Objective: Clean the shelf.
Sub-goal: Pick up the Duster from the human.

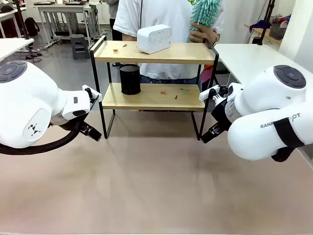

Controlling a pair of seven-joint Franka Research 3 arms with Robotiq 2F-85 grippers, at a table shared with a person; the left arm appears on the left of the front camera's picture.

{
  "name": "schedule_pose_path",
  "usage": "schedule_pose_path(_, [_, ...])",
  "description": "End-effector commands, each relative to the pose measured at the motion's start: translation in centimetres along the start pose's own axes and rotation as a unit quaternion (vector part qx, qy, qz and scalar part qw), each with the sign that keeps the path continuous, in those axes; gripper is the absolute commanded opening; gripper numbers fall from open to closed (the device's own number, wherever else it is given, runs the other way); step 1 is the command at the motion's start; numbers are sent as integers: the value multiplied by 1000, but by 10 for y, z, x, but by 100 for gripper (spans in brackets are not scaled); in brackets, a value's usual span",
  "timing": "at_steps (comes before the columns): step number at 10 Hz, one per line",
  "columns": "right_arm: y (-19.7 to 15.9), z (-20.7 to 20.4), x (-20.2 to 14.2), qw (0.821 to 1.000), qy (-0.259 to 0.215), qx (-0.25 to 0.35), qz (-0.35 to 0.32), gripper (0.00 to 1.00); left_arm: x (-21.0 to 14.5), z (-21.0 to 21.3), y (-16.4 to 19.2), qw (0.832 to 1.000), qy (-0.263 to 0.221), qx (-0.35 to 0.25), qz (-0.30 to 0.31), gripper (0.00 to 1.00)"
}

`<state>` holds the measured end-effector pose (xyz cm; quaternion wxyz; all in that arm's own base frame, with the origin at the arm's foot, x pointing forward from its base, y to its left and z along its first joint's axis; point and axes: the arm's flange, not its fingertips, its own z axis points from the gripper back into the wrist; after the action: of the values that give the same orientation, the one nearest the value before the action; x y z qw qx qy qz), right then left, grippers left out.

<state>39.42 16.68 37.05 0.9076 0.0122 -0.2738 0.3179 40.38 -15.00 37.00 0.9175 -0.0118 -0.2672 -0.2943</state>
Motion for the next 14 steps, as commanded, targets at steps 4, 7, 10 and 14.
schedule_pose_path(4, [0,0,0,1000,0,0,0,100,0,0,0,1000,0,0,0,100])
schedule_pose_path(7, [0,0,0,1000,0,0,0,100,0,0,0,1000,0,0,0,100])
schedule_pose_path(10, [0,0,0,1000,0,0,0,100,0,0,0,1000,0,0,0,100])
schedule_pose_path(14, [-5,72,9,995,28,82,-40,100,7,69,-6,990,20,-140,-27,100])
